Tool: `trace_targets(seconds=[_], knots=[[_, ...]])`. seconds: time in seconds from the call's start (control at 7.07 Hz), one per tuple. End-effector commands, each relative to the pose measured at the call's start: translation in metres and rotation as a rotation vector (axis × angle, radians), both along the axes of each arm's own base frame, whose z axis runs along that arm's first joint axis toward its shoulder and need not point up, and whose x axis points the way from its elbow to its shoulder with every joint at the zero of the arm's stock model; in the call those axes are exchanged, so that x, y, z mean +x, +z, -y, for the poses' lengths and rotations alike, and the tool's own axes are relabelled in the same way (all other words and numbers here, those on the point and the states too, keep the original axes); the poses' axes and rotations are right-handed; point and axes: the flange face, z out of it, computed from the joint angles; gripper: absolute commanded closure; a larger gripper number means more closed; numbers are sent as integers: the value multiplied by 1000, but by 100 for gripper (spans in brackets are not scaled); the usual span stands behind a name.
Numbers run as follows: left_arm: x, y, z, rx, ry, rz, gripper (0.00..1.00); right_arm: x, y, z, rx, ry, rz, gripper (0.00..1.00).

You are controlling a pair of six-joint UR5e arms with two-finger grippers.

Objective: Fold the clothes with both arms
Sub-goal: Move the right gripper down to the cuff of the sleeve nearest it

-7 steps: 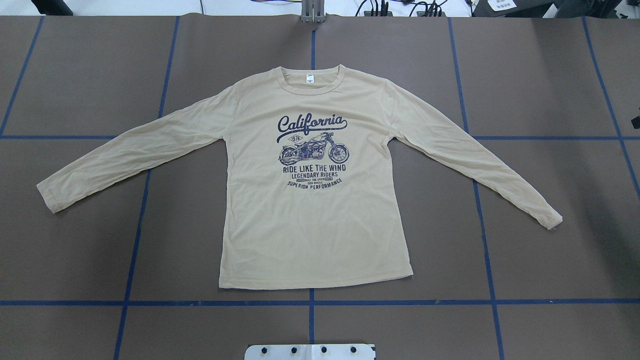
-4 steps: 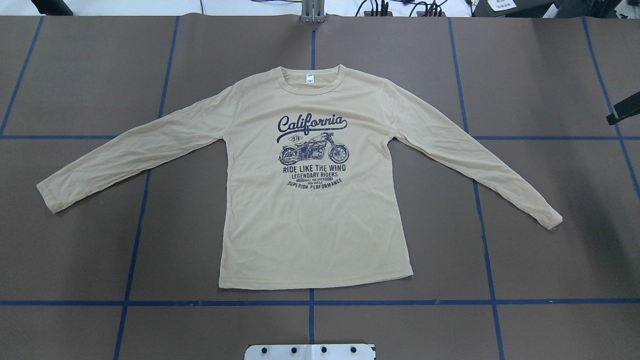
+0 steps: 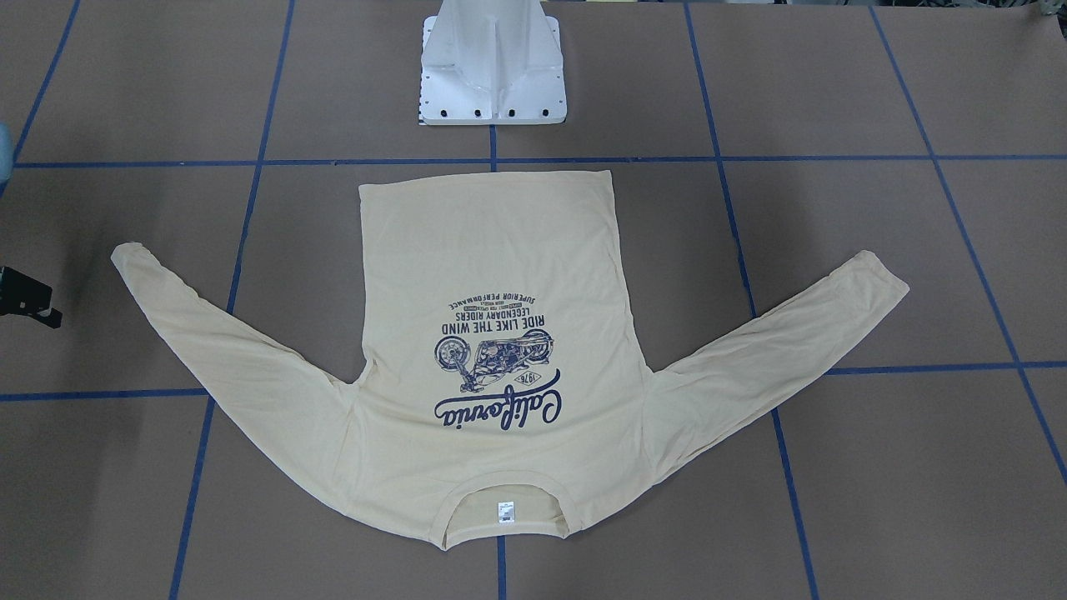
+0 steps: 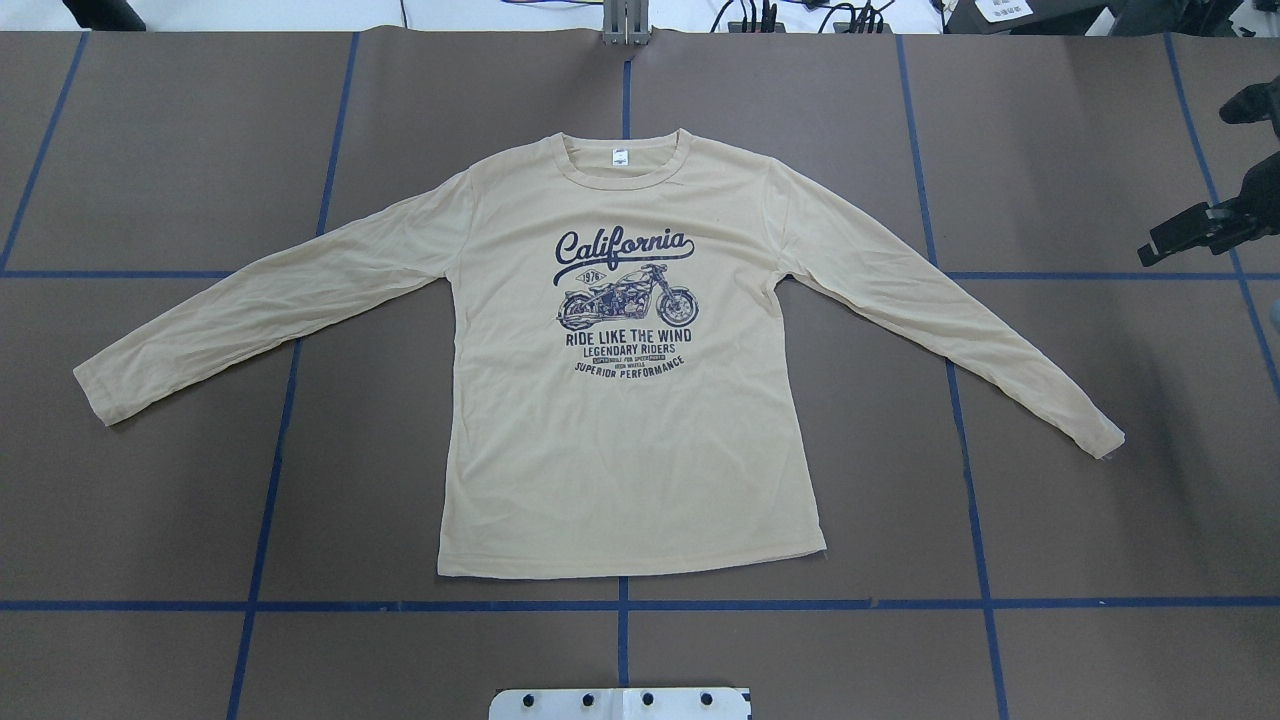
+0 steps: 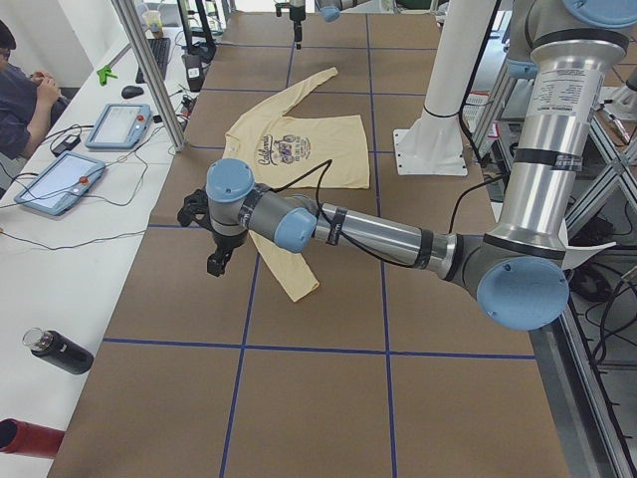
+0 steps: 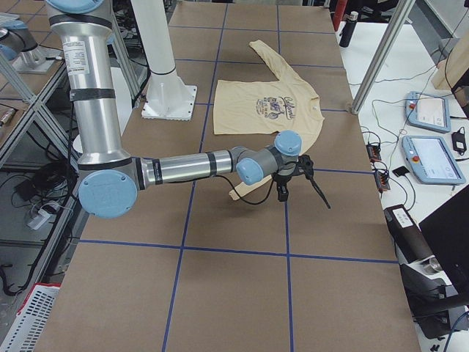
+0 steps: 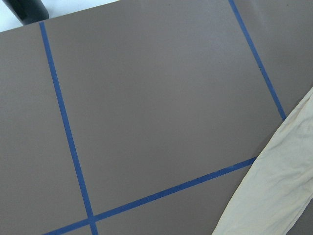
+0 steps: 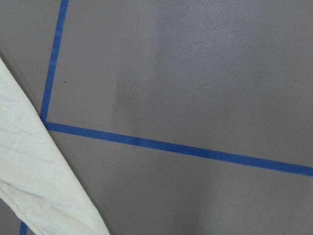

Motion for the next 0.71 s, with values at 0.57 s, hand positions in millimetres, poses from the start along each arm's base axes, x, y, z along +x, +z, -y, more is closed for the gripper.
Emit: trace_targets(seconds=[0.57], knots=[[2,-2,-4,6,12,-22,1,-63,17,-81,-120,-29,-78,1]])
